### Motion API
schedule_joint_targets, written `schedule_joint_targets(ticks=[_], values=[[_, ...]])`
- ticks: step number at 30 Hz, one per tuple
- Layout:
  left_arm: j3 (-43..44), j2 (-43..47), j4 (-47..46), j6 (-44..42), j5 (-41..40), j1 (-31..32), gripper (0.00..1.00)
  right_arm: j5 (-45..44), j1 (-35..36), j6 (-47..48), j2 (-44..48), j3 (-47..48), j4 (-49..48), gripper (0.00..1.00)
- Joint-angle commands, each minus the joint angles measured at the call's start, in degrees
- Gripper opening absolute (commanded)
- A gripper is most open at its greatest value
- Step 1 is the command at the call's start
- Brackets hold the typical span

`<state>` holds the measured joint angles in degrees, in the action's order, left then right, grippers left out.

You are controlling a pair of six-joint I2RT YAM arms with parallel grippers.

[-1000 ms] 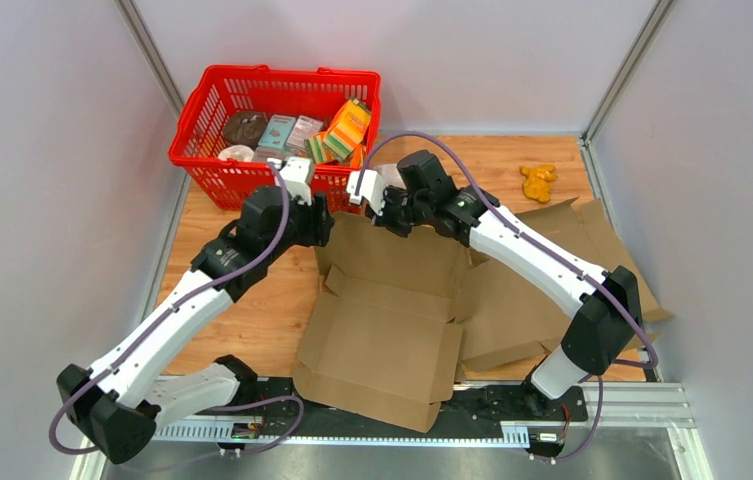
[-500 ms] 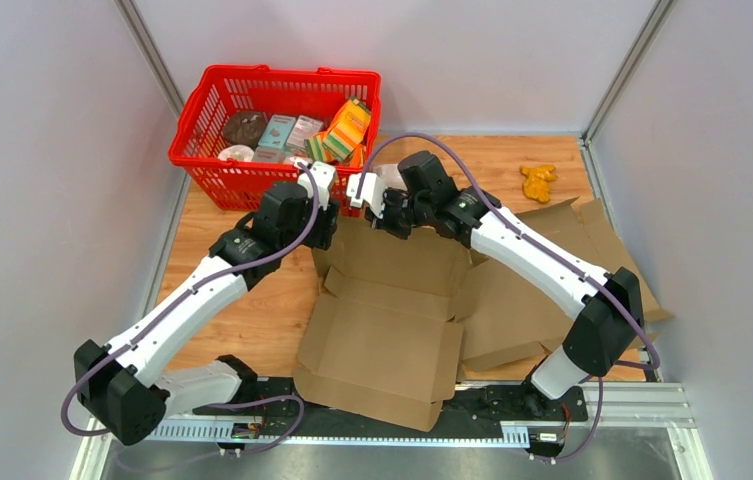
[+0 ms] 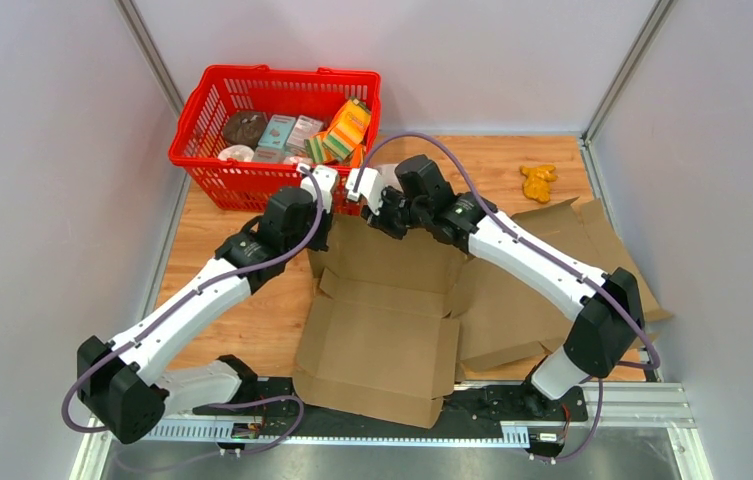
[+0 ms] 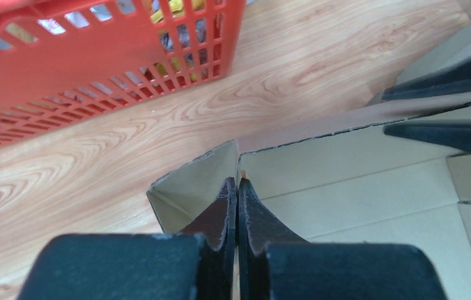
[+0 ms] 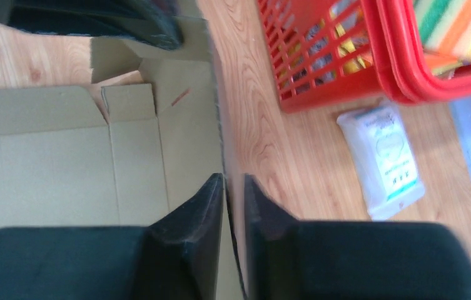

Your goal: Fold the paper box

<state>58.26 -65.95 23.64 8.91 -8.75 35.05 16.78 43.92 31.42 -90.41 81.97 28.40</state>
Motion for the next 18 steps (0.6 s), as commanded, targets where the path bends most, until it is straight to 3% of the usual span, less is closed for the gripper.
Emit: schedule_joint_targets(ticks=[1, 4, 9, 13, 15, 18], values=[[-4.3, 4.4, -6.4, 3.1, -7.2, 1.4, 0.00, -12.1, 0.6, -15.7, 3.4, -0.1, -3.9, 0.38], [-7.5, 7.3, -8.7, 3.9, -9.0, 2.0, 0.00, -16.7, 0.7, -27.8, 6.8, -1.6, -2.2, 0.62], [-11.8, 10.6, -10.2, 4.6, -10.0, 2.2, 0.00, -27.2, 0.7, -44.3, 17.8, -6.1, 1.1, 0.84], [-13.3, 11.7, -10.3, 5.6, -9.9, 2.4, 0.00, -28.7, 0.7, -54.5, 22.9, -10.1, 4.4, 0.86], [-14.2, 12.0, -10.4, 6.5, -9.6, 2.4, 0.00, -23.0, 1.0, -59.1, 24.0, -11.5, 3.9, 0.86], [-15.4, 12.3, -11.1, 8.0, -9.1, 2.6, 0.00, -22.4, 3.5, -69.1, 25.5, -12.7, 1.9, 0.86]])
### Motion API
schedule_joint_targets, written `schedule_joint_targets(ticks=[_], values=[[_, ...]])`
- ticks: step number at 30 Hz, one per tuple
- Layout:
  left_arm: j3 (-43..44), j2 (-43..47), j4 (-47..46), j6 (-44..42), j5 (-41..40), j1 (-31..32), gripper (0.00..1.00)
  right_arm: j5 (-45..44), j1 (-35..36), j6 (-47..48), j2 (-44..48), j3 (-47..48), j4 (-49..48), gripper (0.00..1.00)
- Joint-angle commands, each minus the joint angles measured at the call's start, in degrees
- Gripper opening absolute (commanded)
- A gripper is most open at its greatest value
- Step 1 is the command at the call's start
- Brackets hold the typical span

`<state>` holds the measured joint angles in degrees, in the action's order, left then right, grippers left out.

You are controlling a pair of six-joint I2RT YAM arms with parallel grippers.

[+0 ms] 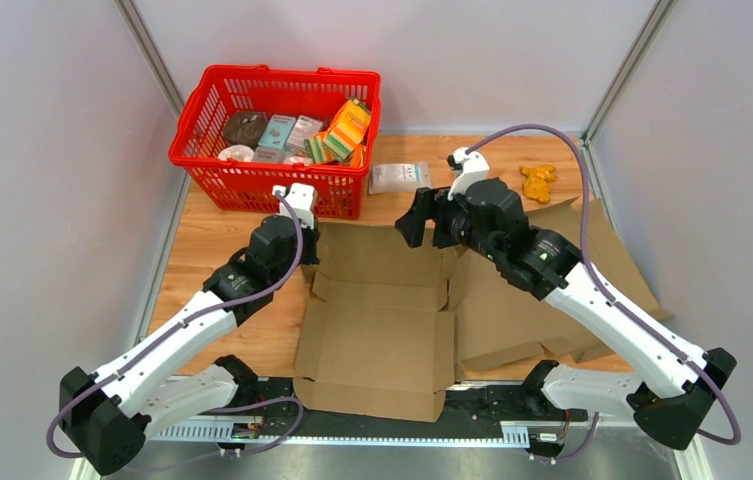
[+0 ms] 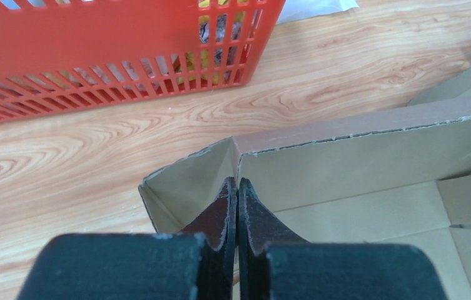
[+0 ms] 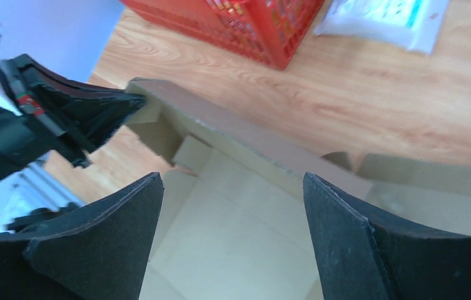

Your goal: Fold the paper box

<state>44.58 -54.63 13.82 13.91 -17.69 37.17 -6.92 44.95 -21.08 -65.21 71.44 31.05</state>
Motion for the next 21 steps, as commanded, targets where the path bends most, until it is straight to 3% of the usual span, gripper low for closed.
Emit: schedule_joint_targets(ticks=[1, 4, 5, 8, 12, 14, 21], values=[[-1.9, 1.2, -1.4, 3.1, -0.2, 0.6, 0.00, 1.2, 3.4, -19.5, 0.5, -2.4, -2.6, 0.86], [-2.8, 1.5, -1.6, 3.6, -1.0, 1.3, 0.00, -1.1, 5.3, -34.8, -0.9, -2.6, -4.0, 0.89], [-3.1, 1.6, -1.6, 3.6, -1.1, 1.3, 0.00, -1.5, 5.3, -44.0, -2.4, -2.5, -3.2, 0.90], [-4.1, 2.8, -1.3, 3.7, -2.2, 1.8, 0.00, -0.3, 5.6, -51.8, -4.7, -3.8, -5.1, 0.89], [-5.9, 4.9, -1.6, 4.5, -2.9, 1.9, 0.00, -5.5, 6.2, -69.5, -6.6, -6.0, -4.2, 0.80], [-6.6, 5.8, -1.7, 5.2, -2.9, 2.1, 0.00, -8.8, 6.3, -73.0, -7.9, -4.9, -1.1, 0.71], [-8.2, 7.7, -2.5, 6.1, -1.7, 2.1, 0.00, -14.8, 6.5, -78.8, -14.5, -0.5, 1.4, 0.64]])
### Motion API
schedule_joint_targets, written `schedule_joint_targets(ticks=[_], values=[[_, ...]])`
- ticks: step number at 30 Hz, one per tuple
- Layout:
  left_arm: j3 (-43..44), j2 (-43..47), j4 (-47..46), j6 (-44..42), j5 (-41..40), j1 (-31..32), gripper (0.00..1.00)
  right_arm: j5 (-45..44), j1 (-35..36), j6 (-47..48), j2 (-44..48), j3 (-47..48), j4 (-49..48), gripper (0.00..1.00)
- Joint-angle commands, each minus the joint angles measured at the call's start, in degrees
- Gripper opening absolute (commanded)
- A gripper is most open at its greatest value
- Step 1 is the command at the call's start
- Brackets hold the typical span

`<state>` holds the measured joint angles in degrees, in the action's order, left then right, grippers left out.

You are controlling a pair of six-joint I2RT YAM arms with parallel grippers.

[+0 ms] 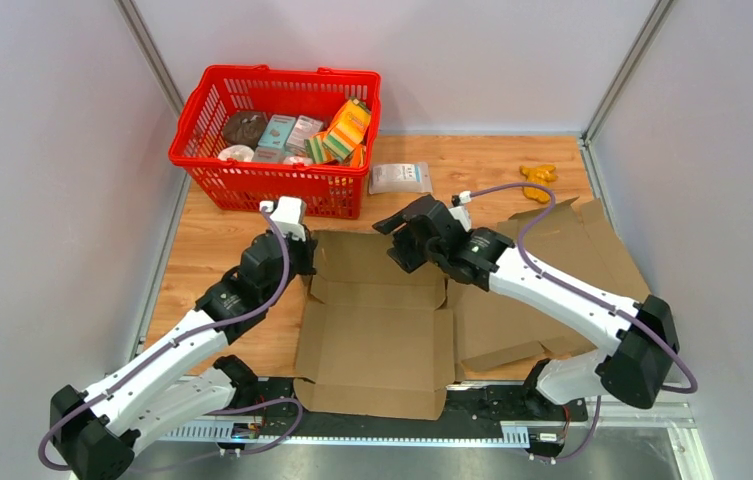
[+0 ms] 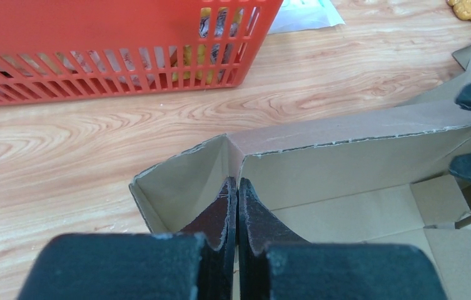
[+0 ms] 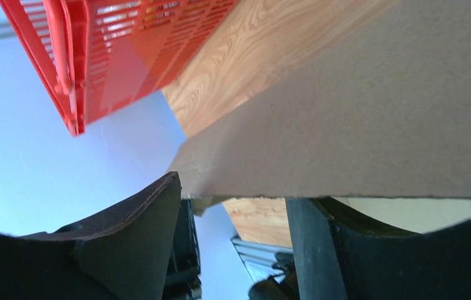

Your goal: Fold the paper box

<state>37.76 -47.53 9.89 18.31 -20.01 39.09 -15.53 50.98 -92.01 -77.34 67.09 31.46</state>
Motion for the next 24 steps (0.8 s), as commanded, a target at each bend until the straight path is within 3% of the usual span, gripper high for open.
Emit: schedule_joint_targets(ticks=[1, 5, 6, 9, 14, 19, 24], values=[[-1.5, 0.6, 1.5, 1.7, 0.6, 0.2, 0.00, -6.4, 0.4, -8.8, -3.7, 4.1, 1.1, 0.63], [-1.6, 0.6, 1.3, 2.2, 1.3, 0.3, 0.00, -6.4, 0.4, -9.3, -5.5, 3.4, -1.0, 0.56], [-1.8, 0.8, 1.0, 2.2, 1.6, 0.3, 0.00, -6.1, 0.4, -9.0, -5.9, 2.7, -2.1, 0.45], [-2.2, 1.2, 1.2, 2.3, 1.7, 0.2, 0.00, -5.0, 0.4, -8.5, -6.1, 0.5, -3.1, 0.36], [-2.9, 2.3, 1.4, 2.2, 2.0, 0.3, 0.01, -5.1, 1.0, -5.4, -4.3, -2.9, -3.7, 0.37], [-3.0, 2.4, 1.8, 2.2, 2.1, 0.2, 0.01, -9.3, 1.3, 1.8, -2.6, -0.3, -1.2, 0.58], [-3.9, 3.4, 1.4, 2.4, 2.1, 0.3, 0.01, -10.0, 1.3, 1.0, -3.2, 1.0, -0.2, 0.54]])
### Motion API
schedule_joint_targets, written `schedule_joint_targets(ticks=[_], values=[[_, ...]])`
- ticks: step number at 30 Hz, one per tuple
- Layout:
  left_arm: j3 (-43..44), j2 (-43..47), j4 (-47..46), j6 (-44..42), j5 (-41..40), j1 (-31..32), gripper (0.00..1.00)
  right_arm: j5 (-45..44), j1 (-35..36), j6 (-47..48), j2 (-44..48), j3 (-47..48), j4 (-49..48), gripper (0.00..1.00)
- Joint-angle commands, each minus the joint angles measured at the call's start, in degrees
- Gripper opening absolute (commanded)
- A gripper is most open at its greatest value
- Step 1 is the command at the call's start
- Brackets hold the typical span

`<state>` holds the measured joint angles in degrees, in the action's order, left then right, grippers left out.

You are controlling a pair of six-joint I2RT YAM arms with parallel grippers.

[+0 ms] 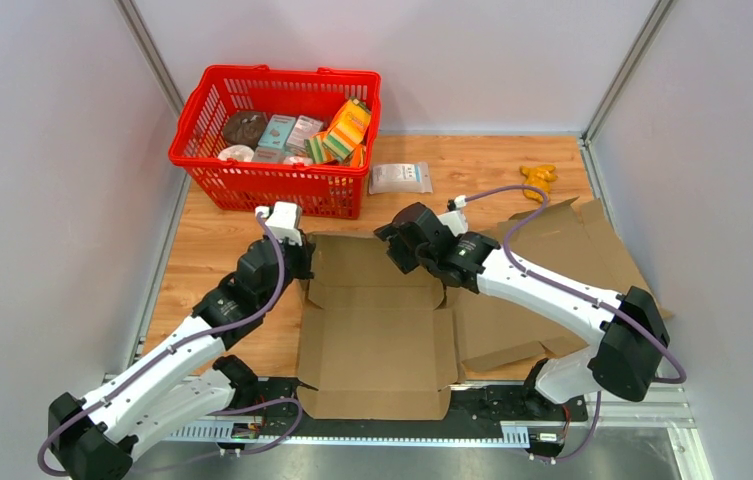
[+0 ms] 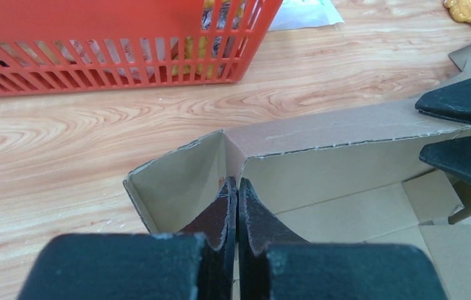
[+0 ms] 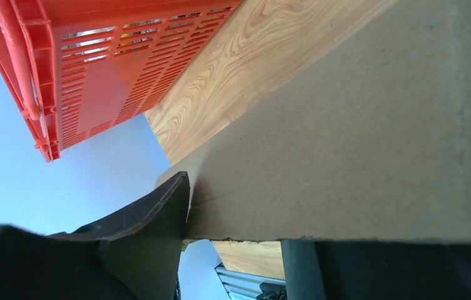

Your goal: Fold the paper box

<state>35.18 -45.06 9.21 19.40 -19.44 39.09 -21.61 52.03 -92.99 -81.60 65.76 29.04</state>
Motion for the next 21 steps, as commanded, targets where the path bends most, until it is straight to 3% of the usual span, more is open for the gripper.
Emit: schedule_joint_targets(ticks=[1, 7, 8, 9, 13, 15, 21], values=[[-1.6, 0.9, 2.0, 1.4, 1.5, 0.2, 0.01, -3.3, 0.4, 1.5, 0.7, 2.5, 1.9, 0.52], [-1.4, 1.0, 2.0, 1.1, 3.3, 0.3, 0.02, -2.6, 0.4, 1.9, -4.3, 7.8, 1.5, 0.43], [-1.3, 1.5, 2.0, 1.0, 4.4, 0.3, 0.03, -2.7, 0.4, 2.1, -4.4, 7.9, 1.2, 0.32], [-1.4, 1.9, 2.0, 0.8, 5.1, 0.2, 0.05, -2.9, 0.4, 2.2, -4.4, 7.1, 0.8, 0.27], [-1.3, 6.2, 4.2, 1.8, 5.2, 0.3, 0.40, -2.9, 0.1, 2.6, -2.6, 2.0, -3.0, 0.09], [-1.2, 10.2, 7.4, 2.2, 3.5, 0.1, 0.49, -2.5, -0.5, 3.7, -1.5, 0.6, -5.0, 0.04], [-0.6, 20.7, 18.0, 6.6, -3.4, 0.1, 0.52, -0.7, -2.7, 5.6, 1.7, -4.0, -9.6, 0.01]])
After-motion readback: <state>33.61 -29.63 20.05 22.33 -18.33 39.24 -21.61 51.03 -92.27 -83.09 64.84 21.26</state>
